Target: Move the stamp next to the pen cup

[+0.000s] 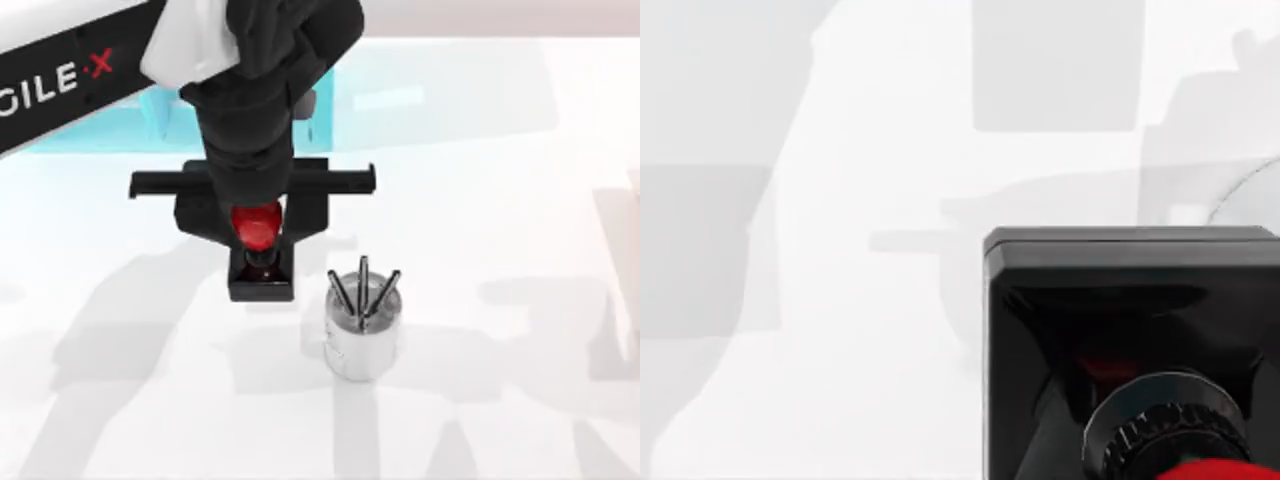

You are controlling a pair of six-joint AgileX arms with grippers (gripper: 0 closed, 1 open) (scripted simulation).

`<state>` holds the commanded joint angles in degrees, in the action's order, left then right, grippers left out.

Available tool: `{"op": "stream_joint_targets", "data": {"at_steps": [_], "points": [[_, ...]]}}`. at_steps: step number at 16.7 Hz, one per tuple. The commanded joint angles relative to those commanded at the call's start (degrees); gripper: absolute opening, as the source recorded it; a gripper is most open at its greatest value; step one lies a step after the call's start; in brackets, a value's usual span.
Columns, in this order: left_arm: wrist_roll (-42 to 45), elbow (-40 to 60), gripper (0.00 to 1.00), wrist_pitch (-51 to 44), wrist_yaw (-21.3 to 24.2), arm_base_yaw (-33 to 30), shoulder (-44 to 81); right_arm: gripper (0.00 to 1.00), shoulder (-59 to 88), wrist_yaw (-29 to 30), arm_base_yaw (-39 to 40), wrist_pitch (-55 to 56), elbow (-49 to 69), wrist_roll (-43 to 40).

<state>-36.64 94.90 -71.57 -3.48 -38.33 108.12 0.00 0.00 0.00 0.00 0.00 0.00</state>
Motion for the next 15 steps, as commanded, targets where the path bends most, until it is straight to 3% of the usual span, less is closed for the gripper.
{"op": "stream_joint_targets", "data": {"at_steps": [12, 15], "points": [[0.12, -3.08, 0.0, 3.32, 0.01, 0.12, 0.23, 1.0, 0.0, 0.0, 0.0, 0.0, 0.0, 0.0], [0.12, -3.08, 0.23, 3.32, 0.01, 0.12, 0.23, 1.0, 0.0, 0.0, 0.0, 0.0, 0.0, 0.0]]}}
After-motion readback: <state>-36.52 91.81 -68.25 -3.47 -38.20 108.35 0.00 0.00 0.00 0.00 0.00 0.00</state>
